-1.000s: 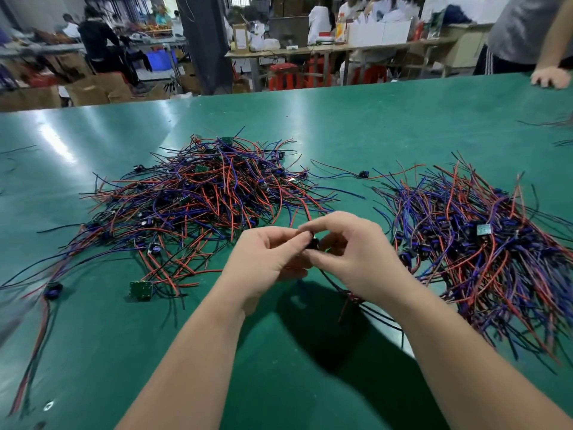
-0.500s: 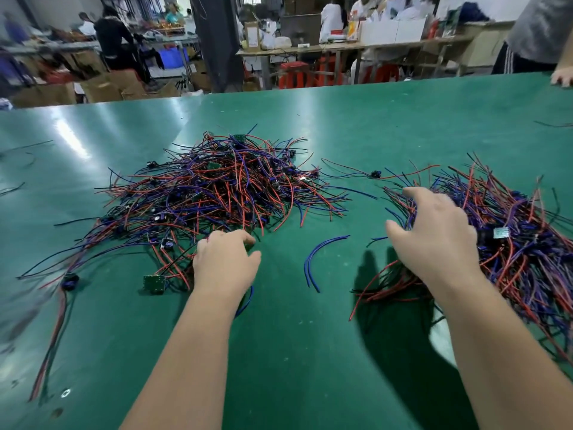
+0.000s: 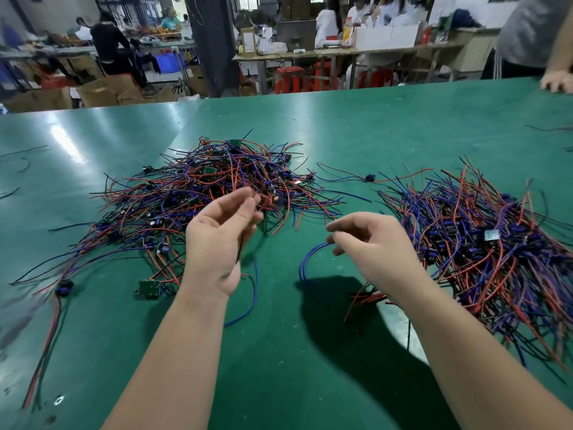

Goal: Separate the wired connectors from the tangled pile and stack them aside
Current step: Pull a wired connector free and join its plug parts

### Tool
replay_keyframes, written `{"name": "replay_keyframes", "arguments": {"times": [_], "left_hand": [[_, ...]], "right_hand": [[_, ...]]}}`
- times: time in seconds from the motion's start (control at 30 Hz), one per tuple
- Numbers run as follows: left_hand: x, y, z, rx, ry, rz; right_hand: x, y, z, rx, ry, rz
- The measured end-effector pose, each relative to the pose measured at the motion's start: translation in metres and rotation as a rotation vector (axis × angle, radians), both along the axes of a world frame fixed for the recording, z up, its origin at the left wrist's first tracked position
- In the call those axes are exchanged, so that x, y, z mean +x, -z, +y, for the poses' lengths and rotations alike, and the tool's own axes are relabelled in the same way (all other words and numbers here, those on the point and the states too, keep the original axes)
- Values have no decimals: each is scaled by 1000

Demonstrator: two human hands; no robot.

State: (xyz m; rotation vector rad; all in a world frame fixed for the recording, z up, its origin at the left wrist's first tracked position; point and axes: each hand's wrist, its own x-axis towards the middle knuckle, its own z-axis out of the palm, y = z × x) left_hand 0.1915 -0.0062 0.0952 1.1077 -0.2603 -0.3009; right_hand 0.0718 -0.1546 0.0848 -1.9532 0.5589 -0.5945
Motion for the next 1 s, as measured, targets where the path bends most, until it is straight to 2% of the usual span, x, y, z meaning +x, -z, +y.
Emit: {"name": "replay_keyframes", "arguments": {"times": [0.03,0.1,0.17,0.27,0.37,0.53,0.73,0.9,1.0], "left_hand": [[-2,-4,1,-111,51,58],[-5,-11,3,-215,110,99],[-8,-14,4,-210,153,90],[-15,-13,1,-161,228,80],[-20,-10,-3,-97,300,48],[-23,-5,-4,-2,417,-25],[-26,-2,-6,232,448,-214],[-28,-2,-5,224,544,-262],[-28,-5,-6,140,528,-195]], "right_hand": [[0,0,1,72,-28,-24],[1,-1,2,187,-59,-69],[0,-3,2,351,-123,-133],[-3,-8,2,688,-339,-269],[-6,-14,2,871,-466,-379],[-2,-20,-3,1025,-322,-546],[-2,-21,-9,1016,-204,-608],[-3,-22,-10,967,-219,-533],[-5,-24,-10,1061,-227,-516]]}}
